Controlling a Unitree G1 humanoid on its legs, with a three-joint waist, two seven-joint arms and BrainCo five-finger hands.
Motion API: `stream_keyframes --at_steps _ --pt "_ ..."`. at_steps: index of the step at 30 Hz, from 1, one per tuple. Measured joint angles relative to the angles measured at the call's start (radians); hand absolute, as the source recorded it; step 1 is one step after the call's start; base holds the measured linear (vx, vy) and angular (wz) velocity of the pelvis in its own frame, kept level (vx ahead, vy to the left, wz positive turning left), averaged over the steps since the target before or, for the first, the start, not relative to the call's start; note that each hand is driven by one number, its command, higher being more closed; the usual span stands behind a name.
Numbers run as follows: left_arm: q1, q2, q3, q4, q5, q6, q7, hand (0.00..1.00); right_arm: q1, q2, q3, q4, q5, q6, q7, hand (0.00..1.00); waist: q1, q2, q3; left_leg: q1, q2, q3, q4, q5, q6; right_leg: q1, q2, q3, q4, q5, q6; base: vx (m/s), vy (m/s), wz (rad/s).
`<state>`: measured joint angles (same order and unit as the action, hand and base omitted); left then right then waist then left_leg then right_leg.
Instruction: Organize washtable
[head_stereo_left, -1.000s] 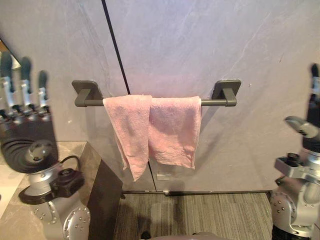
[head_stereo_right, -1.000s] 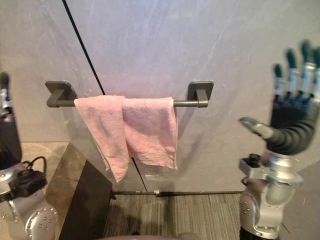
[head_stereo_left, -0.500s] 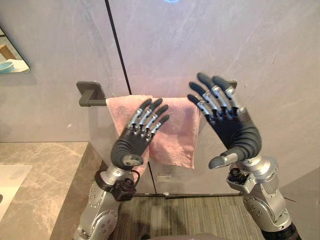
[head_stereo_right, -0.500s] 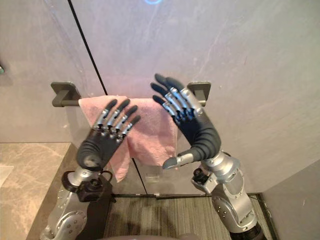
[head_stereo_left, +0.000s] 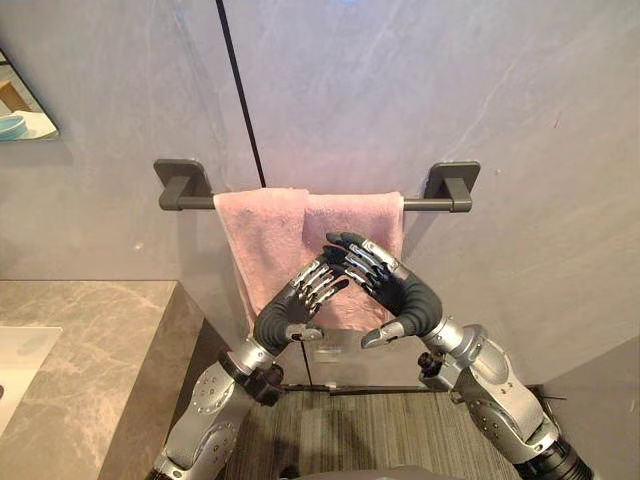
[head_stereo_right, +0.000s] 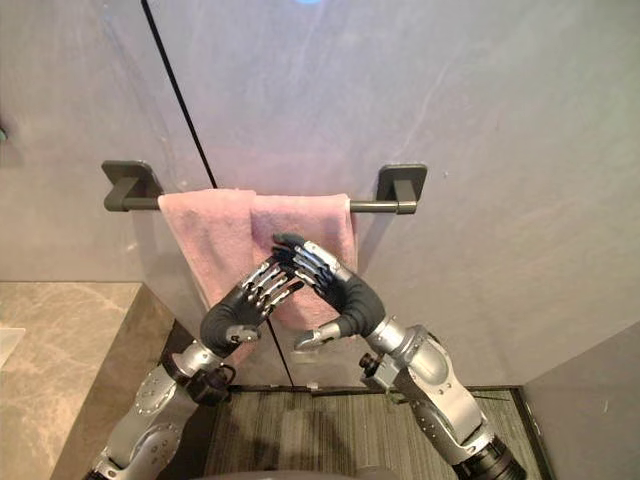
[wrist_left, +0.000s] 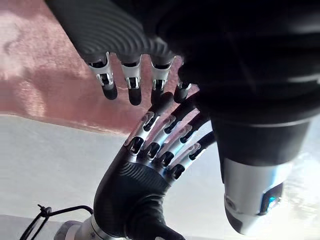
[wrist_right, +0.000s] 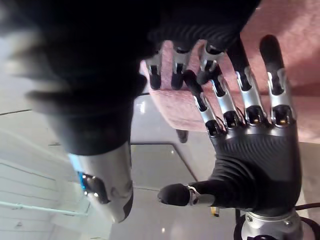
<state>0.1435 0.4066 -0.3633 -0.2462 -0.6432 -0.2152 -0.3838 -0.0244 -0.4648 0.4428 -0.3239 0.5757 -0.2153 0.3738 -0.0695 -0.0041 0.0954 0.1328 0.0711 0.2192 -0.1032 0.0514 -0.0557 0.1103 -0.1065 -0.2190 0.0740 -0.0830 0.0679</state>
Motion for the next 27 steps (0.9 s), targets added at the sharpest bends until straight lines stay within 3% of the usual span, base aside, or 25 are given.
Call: stream_keyframes --at_steps 9,15,19,27 --pt "0.000 -0.004 0.011 0.076 0.107 0.016 0.047 0.00 -0.036 0.017 0.017 0.137 -0.082 0.005 -0.002 0.00 0.001 -0.007 -0.005 -0.038 -0.001 -0.009 0.006 0.003 0.001 -0.028 0.000 -0.010 -0.010 0.008 -0.002 0.02 -0.002 0.03" --pt "-0.002 -0.040 0.053 0.095 0.146 0.022 0.078 0.00 -0.058 0.079 0.025 0.210 -0.144 -0.001 -0.029 0.00 0.005 -0.006 -0.006 -0.051 -0.001 -0.028 0.003 0.014 0.002 -0.031 0.001 -0.027 -0.009 0.009 -0.004 -0.03 -0.005 0.10" --pt "-0.018 -0.092 0.130 0.095 0.153 0.004 0.096 0.00 -0.054 0.098 0.024 0.324 -0.204 0.032 -0.063 0.00 0.007 -0.005 -0.007 -0.053 -0.001 -0.033 0.000 0.019 0.003 -0.031 0.000 -0.030 -0.009 0.010 -0.006 -0.05 0.007 0.03" --pt "-0.040 -0.148 0.203 0.095 0.184 -0.008 0.138 0.00 -0.044 0.169 -0.155 0.346 -0.246 0.039 -0.136 0.00 0.005 -0.003 -0.008 -0.077 0.000 -0.051 0.000 0.029 0.002 -0.044 0.002 -0.048 -0.011 0.014 -0.008 -0.01 0.002 0.05"
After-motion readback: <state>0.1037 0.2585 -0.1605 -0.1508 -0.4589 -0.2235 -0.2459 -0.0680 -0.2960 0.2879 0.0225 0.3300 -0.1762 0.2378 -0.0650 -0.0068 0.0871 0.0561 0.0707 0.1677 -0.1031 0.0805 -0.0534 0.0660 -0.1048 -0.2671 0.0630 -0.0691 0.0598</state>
